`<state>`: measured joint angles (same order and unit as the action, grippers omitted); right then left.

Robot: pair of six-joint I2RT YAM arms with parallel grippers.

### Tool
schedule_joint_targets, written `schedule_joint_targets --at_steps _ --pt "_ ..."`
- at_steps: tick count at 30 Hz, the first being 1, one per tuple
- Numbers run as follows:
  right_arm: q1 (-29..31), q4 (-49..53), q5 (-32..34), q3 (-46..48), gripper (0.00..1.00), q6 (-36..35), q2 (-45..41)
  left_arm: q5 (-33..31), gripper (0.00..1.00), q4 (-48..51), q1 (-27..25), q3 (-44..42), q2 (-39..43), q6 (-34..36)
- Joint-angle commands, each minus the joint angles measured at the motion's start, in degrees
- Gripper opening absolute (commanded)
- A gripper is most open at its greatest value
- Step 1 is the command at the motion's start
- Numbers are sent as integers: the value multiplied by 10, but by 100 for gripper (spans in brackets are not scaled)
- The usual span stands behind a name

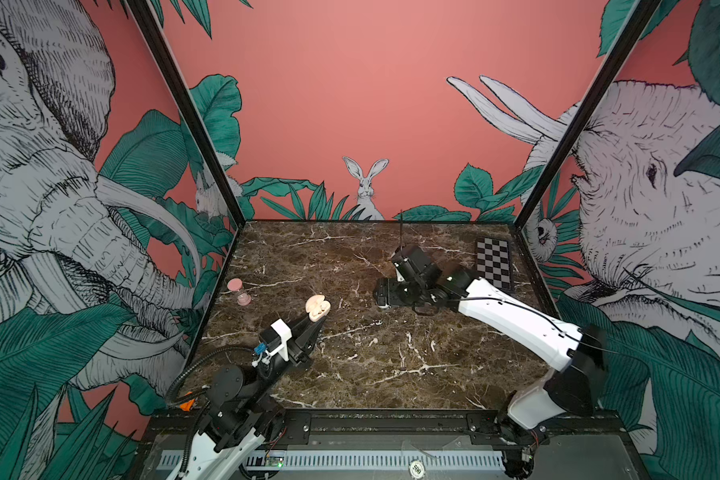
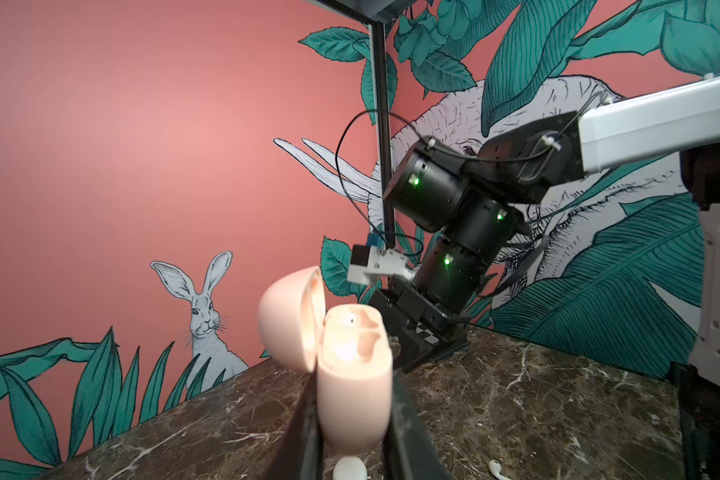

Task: Insert the wireless bluetooth earbuds into the charging case

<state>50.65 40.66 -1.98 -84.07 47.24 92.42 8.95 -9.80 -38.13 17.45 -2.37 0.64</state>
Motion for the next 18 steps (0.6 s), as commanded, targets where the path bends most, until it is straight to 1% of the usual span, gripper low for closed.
schedule_joint_targets --at_steps 1,5,8,11,13,16,18 --pt "37 23 4 -47 83 68 53 -22 0 -13 2 -5 18 14" --pt "68 45 -3 -102 79 107 137 -4 0 -19 3 -3 22 13" --pt "83 45 -20 -133 79 133 186 14 0 -15 3 -1 21 14" --pt "102 43 -19 -163 77 151 228 32 0 -9 3 3 22 15" --pt "114 51 -18 -195 72 151 257 40 0 -10 3 4 21 13" --pt "131 78 -17 -251 70 153 306 50 0 -14 3 5 21 12" --pt "140 96 -20 -288 64 155 337 59 0 -7 3 7 21 16"
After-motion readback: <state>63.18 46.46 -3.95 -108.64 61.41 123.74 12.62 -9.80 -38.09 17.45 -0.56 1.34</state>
